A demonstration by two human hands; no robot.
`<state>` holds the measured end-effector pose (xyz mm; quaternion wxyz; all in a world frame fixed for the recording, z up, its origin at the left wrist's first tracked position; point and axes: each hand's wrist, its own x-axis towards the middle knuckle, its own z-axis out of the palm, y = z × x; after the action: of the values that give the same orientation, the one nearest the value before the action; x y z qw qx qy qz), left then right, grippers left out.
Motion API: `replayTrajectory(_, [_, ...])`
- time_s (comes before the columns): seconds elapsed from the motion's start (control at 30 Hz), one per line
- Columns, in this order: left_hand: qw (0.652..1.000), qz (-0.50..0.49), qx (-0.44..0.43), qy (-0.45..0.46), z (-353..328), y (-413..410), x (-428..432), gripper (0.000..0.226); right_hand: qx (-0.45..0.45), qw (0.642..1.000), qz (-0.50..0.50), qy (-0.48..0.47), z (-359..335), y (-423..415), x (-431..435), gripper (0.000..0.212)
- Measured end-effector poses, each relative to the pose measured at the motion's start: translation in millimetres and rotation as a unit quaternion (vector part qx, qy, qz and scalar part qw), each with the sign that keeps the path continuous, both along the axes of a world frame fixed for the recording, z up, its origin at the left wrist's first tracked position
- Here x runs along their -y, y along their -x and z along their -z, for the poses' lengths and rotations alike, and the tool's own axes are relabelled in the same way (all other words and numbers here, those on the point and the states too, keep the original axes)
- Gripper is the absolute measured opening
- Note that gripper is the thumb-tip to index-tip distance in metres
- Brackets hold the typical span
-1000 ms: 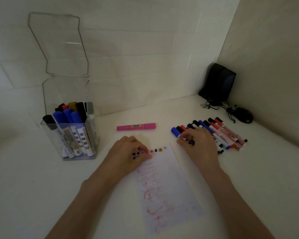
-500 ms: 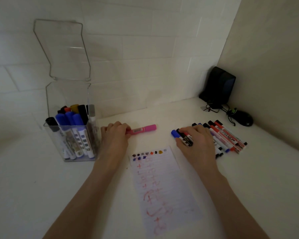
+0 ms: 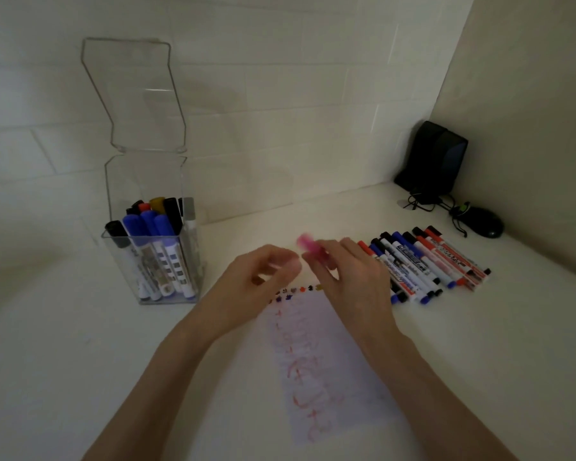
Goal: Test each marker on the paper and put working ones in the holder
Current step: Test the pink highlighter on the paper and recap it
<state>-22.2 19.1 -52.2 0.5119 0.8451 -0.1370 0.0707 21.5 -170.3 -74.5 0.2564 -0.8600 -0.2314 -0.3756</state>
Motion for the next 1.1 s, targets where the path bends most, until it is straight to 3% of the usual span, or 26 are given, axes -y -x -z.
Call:
replayTrajectory(0.07, [0.996,-0.01,0.038,-0.08,7,-2,-5,0.062,-0.16,0.971,-0.068,-0.162,-8,5,-3,0.02])
replayTrajectory(0.13, [0.986,-0.008,0.066,-0.153,15,-4,-1,0.048,-0.32,0.882,-0.145,-0.314,-16,14,-11,0.025])
replayTrajectory(0.2, [0.968,-0.033,0.087,-0.234,18,-5,4,0.025,-0.363,0.846,-0.171,-0.352,-17,16,-14,0.031])
replayTrajectory(0.23, [0.955,-0.048,0.096,-0.277,21,-4,6,0.026,-0.367,0.841,-0.177,-0.355,-16,16,-14,0.035])
replayTrajectory(0.3, [0.947,-0.039,0.092,-0.307,25,-2,7,0.036,-0.381,0.835,-0.181,-0.354,-16,16,-14,0.042])
replayTrajectory(0.4, [0.988,0.061,0.005,-0.14,16,1,7,0.033,-0.396,0.836,-0.17,-0.339,-20,14,-12,0.042])
replayTrajectory(0.5, [0.977,0.181,-0.105,0.038,4,6,-19,0.038,-0.347,0.809,-0.144,-0.452,-30,-1,13,0.036])
replayTrajectory(0.57, [0.973,0.184,-0.107,0.09,4,9,-39,0.038,-0.322,0.807,-0.123,-0.479,-33,-9,31,0.034])
replayTrajectory(0.63, [0.989,0.121,-0.067,0.06,9,9,-44,0.03,-0.354,0.819,-0.139,-0.43,-30,-3,25,0.032])
replayTrajectory(0.73, [0.999,0.007,-0.017,-0.027,16,6,-28,0.01,-0.384,0.793,-0.18,-0.437,-26,7,3,0.019])
replayTrajectory(0.87, [0.992,-0.052,-0.032,-0.113,32,7,-27,0.033,-0.382,0.787,-0.129,-0.466,-20,6,0,0.014])
replayTrajectory(1.0, [0.981,-0.06,-0.019,-0.185,34,7,-27,0.051,-0.383,0.833,-0.069,-0.393,-8,4,-5,0.027])
replayTrajectory(1.1, [0.965,-0.064,-0.005,-0.253,37,4,-24,0.062,-0.371,0.856,-0.067,-0.354,-2,2,-13,0.022])
